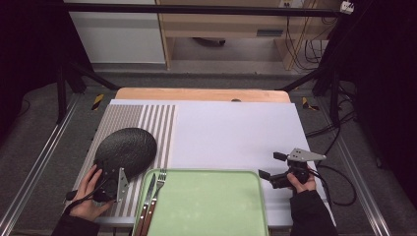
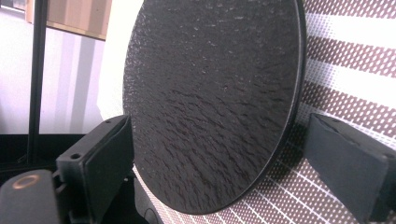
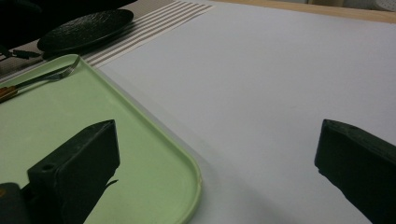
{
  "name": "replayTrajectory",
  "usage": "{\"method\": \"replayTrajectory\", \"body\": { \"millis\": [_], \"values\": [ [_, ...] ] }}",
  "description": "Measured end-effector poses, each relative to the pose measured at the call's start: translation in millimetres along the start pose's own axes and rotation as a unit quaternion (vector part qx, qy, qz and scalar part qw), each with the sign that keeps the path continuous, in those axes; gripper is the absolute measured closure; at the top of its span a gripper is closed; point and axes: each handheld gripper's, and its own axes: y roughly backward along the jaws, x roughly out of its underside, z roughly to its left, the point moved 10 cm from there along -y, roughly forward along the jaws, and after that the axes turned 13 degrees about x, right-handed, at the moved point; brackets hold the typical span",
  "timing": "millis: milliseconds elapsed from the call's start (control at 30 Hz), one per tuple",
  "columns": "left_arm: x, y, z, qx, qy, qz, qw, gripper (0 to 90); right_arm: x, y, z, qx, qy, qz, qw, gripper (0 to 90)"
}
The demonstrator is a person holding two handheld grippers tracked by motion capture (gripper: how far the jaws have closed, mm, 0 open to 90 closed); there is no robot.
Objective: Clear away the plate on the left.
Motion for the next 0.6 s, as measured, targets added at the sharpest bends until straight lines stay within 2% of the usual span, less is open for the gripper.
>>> {"method": "replayTrajectory", "body": {
  "millis": [400, 433, 600],
  "values": [
    [-3.8, -7.8, -3.6, -0.008, -0.024, -0.003, 0.9997, 22.3, 0.6, -0.7, 0.2, 0.001, 0.001, 0.001, 1.0000, 0.3],
    [-2.2, -6.1, -2.2, -0.010, -0.038, 0.012, 0.9992, 22.8, 0.5, -0.5, 0.2, 0.001, 0.001, 0.001, 1.0000, 0.3],
    [-1.8, -7.1, -1.6, -0.015, -0.045, 0.016, 0.9987, 28.3, 0.6, -0.5, 0.0, 0.000, 0.000, 0.002, 1.0000, 0.3]
  ]
}}
